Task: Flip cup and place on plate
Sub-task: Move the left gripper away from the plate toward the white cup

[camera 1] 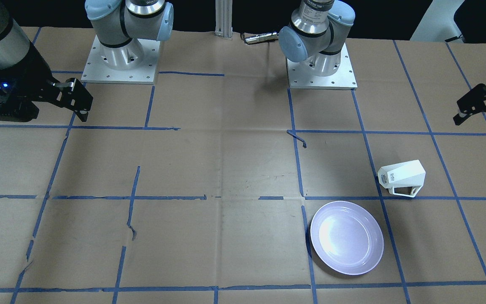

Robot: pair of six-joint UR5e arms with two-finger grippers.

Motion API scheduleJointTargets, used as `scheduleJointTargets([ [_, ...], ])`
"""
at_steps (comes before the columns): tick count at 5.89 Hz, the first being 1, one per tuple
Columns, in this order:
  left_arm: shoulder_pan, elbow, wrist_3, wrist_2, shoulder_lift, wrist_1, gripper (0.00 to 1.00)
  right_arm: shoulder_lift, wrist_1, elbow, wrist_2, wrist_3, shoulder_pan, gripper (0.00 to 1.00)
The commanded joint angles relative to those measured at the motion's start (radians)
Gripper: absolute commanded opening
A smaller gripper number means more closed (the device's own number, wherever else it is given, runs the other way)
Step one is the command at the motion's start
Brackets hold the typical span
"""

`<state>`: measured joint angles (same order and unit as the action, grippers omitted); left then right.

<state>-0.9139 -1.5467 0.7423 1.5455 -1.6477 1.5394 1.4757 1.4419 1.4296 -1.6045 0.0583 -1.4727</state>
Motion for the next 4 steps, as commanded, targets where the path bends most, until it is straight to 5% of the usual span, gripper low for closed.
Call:
scheduleJointTargets([
  [1, 0.092, -0.007, 0.140, -0.004, -0.026, 0.001, 0.99, 0.000, 0.000, 0.000, 0.000, 0.000, 0.000, 1.00],
  [3, 0.133, -0.001, 0.224, -0.120, -0.123, 0.010, 0.99, 0.000, 0.000, 0.000, 0.000, 0.000, 0.000, 1.00],
  [4, 0.224, -0.001, 0.229, -0.304, -0.215, 0.028, 0.99, 0.000, 0.000, 0.000, 0.000, 0.000, 0.000, 1.00],
])
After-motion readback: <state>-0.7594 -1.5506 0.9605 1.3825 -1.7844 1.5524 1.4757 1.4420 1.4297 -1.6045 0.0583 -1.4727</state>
